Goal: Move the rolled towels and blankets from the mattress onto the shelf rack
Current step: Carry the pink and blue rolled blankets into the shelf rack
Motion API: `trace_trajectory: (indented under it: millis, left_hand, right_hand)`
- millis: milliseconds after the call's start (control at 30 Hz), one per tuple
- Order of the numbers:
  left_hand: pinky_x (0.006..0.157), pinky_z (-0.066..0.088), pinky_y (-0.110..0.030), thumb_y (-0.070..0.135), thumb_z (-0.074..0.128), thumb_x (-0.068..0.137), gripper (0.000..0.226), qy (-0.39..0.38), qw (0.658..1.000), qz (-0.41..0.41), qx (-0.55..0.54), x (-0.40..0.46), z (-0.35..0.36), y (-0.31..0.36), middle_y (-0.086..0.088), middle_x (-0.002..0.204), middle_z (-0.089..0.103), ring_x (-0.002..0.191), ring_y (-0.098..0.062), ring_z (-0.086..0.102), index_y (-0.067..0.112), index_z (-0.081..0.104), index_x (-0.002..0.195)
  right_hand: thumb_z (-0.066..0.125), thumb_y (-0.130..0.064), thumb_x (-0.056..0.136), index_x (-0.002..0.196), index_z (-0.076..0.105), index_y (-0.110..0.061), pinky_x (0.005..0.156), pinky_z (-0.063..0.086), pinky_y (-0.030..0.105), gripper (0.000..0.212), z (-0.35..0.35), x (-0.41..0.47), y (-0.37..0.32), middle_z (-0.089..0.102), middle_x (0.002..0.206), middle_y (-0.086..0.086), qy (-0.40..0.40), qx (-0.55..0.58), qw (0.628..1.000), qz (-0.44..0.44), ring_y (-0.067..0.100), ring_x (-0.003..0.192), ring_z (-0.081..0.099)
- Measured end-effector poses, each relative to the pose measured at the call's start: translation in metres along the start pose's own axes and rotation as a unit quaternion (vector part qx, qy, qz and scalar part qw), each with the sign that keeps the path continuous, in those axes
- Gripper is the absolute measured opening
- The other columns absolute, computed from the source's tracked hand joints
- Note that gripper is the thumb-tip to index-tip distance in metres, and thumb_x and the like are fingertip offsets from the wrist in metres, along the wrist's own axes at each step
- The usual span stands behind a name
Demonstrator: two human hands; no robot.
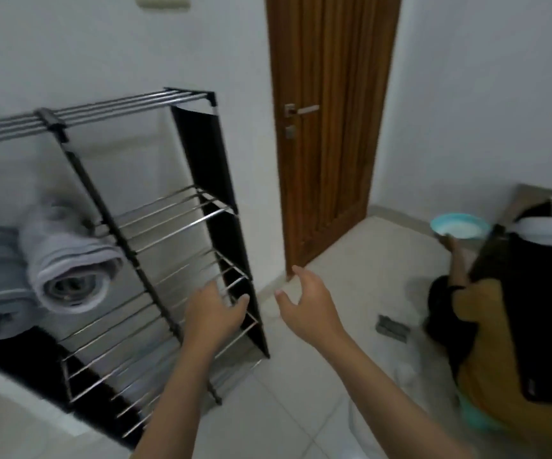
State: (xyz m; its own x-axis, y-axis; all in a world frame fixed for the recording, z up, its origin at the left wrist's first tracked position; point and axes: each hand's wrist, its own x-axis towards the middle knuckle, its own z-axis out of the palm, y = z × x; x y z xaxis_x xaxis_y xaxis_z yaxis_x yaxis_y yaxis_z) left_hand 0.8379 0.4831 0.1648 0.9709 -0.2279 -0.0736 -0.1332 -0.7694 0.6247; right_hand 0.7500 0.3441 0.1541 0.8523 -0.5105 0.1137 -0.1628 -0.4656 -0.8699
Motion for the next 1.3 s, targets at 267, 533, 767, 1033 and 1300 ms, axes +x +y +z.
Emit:
trace_trajectory:
  millis: [267, 533, 767, 1033, 1300]
  left_hand:
    - [0.108, 0.039, -0.039, 0.047, 0.062, 0.083, 0.077, -0.221, 0.953, 0.209, 0.006, -0.12, 0.168, 0.166, -0.015, 0.148, 0.043, 0.135, -0.031, 0.043, 0.008, 0.037, 0.144]
    - [0.102, 0.042, -0.038, 0.046, 0.059, 0.087, 0.07, -0.413, 0.822, 0.391, 0.016, -0.258, 0.308, 0.294, -0.008, 0.148, 0.042, 0.133, -0.028, 0.044, 0.014, 0.036, 0.145]
    - [0.088, 0.037, -0.026, 0.041, 0.058, 0.089, 0.063, -0.544, 0.682, 0.486, 0.056, -0.373, 0.393, 0.368, -0.008, 0.142, 0.048, 0.128, -0.025, 0.047, 0.012, 0.039, 0.143]
    - [0.097, 0.041, -0.033, 0.035, 0.063, 0.083, 0.06, -0.619, 0.555, 0.537, 0.138, -0.489, 0.467, 0.395, -0.014, 0.135, 0.053, 0.122, -0.031, 0.052, 0.006, 0.048, 0.134]
    - [0.095, 0.045, -0.037, 0.032, 0.064, 0.079, 0.052, -0.582, 0.509, 0.601, 0.204, -0.606, 0.561, 0.408, -0.02, 0.124, 0.058, 0.117, -0.038, 0.055, 0.006, 0.055, 0.123]
  right_hand:
    - [0.056, -0.029, 0.09, 0.141, 0.035, -0.009, 0.103, 0.036, 0.029, 0.058, -0.196, -0.126, 0.118, 0.041, 0.145, 0.01, 0.264, 0.004, 0.945, 0.193, 0.023, 0.133, 0.04]
    - [0.057, -0.029, 0.089, 0.138, 0.039, -0.011, 0.101, 0.038, 0.033, 0.055, -0.325, -0.248, 0.195, 0.046, 0.138, 0.01, 0.495, -0.002, 0.802, 0.334, 0.026, 0.128, 0.045]
    - [0.058, -0.026, 0.079, 0.12, 0.053, 0.001, 0.097, 0.04, 0.037, 0.05, -0.401, -0.346, 0.236, 0.059, 0.118, 0.021, 0.657, -0.008, 0.622, 0.425, 0.035, 0.115, 0.053]
    - [0.062, -0.021, 0.081, 0.125, 0.048, -0.005, 0.1, 0.041, 0.042, 0.048, -0.429, -0.455, 0.284, 0.052, 0.124, 0.024, 0.723, 0.057, 0.446, 0.524, 0.039, 0.116, 0.05]
    - [0.061, -0.033, 0.083, 0.148, 0.011, -0.024, 0.102, 0.038, 0.048, 0.083, -0.473, -0.534, 0.377, 0.026, 0.14, 0.026, 0.688, 0.161, 0.361, 0.609, 0.046, 0.12, 0.041]
